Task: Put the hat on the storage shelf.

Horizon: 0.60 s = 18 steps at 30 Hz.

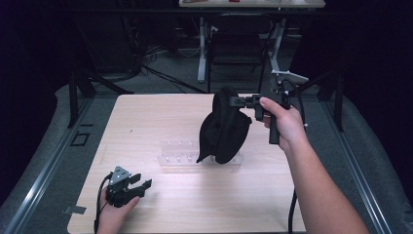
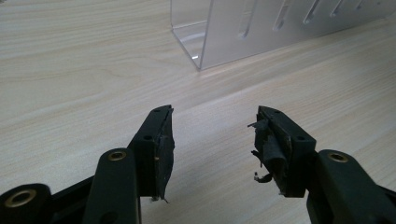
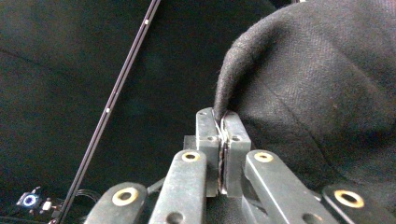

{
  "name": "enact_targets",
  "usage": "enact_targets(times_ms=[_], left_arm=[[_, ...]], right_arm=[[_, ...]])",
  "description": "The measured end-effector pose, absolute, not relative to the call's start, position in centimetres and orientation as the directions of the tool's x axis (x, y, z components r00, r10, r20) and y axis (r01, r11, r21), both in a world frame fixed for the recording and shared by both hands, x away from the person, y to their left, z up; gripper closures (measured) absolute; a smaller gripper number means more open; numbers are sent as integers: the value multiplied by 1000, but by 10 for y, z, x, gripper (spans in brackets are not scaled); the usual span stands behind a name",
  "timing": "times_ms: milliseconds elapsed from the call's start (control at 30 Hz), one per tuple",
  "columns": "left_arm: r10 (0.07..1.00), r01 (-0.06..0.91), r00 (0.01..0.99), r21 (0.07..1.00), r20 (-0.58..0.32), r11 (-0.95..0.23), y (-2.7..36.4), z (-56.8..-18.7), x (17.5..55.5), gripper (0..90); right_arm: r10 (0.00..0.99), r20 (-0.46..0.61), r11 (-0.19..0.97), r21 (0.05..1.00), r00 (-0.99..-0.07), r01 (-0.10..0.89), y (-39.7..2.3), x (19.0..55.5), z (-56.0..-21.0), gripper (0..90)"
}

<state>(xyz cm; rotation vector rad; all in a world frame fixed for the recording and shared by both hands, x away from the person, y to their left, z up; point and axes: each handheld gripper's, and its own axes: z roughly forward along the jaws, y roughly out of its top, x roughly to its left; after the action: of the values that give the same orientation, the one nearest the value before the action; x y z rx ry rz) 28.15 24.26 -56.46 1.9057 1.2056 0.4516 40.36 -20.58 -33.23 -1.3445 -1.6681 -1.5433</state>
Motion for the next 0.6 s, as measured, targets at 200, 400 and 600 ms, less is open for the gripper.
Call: enact_targets(times_ms=[200, 400, 600], left_arm=[[871, 578, 476, 789, -121, -206, 242, -565, 281, 474], [870, 579, 478, 788, -120, -209, 242, -565, 282, 476], [869, 573, 481, 792, -115, -212, 241, -564, 281, 478]], right_arm=[[336, 858, -125, 449, -388, 885, -201, 408, -333, 886], [346, 855, -125, 450, -387, 884, -201, 411, -334, 886], [363, 847, -118, 455, -388, 883, -197, 412, -336, 885]])
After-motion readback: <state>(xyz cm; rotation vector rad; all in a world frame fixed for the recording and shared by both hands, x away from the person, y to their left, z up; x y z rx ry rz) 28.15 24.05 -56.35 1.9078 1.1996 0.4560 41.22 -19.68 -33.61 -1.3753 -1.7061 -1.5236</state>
